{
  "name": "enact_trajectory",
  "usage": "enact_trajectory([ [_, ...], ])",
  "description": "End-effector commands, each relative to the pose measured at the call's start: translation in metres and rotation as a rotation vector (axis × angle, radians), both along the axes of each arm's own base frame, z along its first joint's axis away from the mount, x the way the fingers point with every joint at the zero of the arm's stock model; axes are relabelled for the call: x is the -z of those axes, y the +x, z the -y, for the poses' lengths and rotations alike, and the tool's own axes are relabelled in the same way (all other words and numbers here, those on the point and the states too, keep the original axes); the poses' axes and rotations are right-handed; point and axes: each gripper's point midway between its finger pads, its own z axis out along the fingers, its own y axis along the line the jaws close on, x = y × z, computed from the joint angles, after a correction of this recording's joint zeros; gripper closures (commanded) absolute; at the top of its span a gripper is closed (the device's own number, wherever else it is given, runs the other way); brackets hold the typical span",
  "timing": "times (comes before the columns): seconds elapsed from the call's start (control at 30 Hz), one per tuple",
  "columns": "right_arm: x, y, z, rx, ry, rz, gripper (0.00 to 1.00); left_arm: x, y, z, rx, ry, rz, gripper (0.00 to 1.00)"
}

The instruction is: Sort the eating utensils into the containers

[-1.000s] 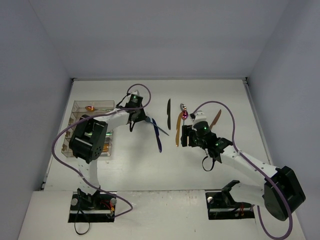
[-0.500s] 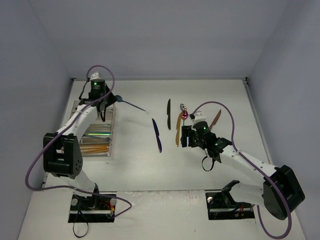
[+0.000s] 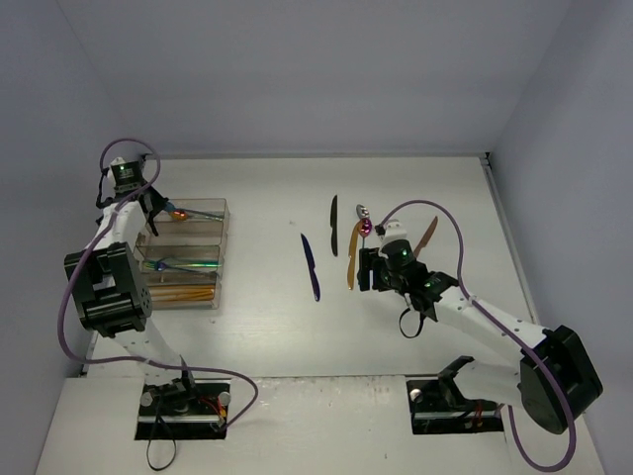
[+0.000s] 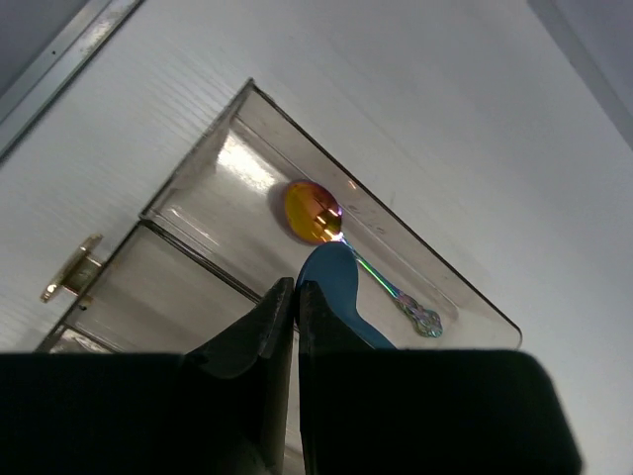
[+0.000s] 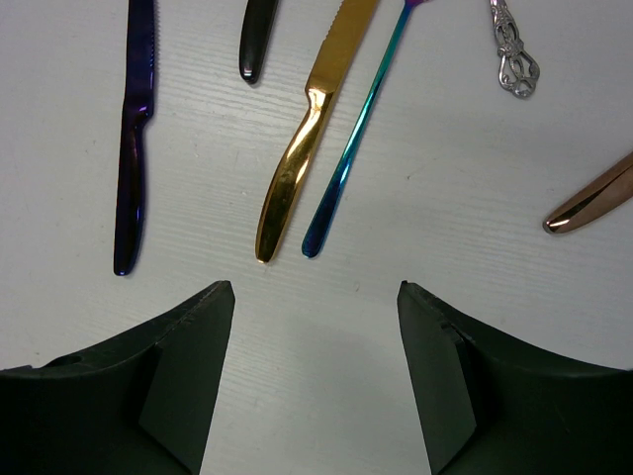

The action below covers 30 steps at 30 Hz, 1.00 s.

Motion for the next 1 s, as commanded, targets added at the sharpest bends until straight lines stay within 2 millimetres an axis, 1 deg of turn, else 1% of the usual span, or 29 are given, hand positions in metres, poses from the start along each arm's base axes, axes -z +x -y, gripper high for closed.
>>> enact_trajectory([
  [0.0,-0.012,0.01,-0.006,-0.002,0.028,0.034,0.36,-0.036,0.019,-0.024,-0.034,0.017,0.101,1.0],
  [0.23,-0.009,0.01,-0.006,0.003,0.028,0.025,0.36,-0.035,0.03,-0.037,-0.075,0.006,0.119,1.0],
  [0.43,-0.009,0.01,-0.007,0.004,0.027,0.022,0.36,-0.014,0.039,-0.035,-0.062,-0.026,0.09,1.0],
  [0.5,-0.008,0.011,-0.006,0.007,0.025,0.024,0.36,-0.005,0.041,-0.032,-0.056,-0.034,0.073,1.0],
  [0.57,-0.01,0.012,-0.006,0.012,0.028,0.027,0.36,0.0,0.041,-0.031,-0.057,-0.039,0.064,0.99],
  [0.6,-0.011,0.013,-0.006,0.017,0.029,0.03,0.36,0.001,0.041,-0.031,-0.057,-0.04,0.062,0.97],
  [0.67,-0.013,0.016,-0.004,0.038,0.026,0.036,0.36,-0.001,0.042,-0.029,-0.049,-0.039,0.066,0.9],
  [0.73,-0.014,0.02,-0.003,0.06,0.021,0.041,0.35,-0.007,0.043,-0.026,-0.038,-0.037,0.076,0.85],
  [0.77,-0.013,0.022,-0.003,0.068,0.017,0.04,0.35,-0.011,0.043,-0.024,-0.031,-0.033,0.081,0.8],
  [0.87,-0.015,0.029,-0.002,0.1,0.01,0.044,0.35,-0.027,0.042,-0.018,-0.011,-0.01,0.104,0.66],
  [0.97,-0.017,0.039,0.001,0.147,-0.002,0.055,0.35,-0.045,0.038,-0.003,0.035,0.026,0.104,0.54],
])
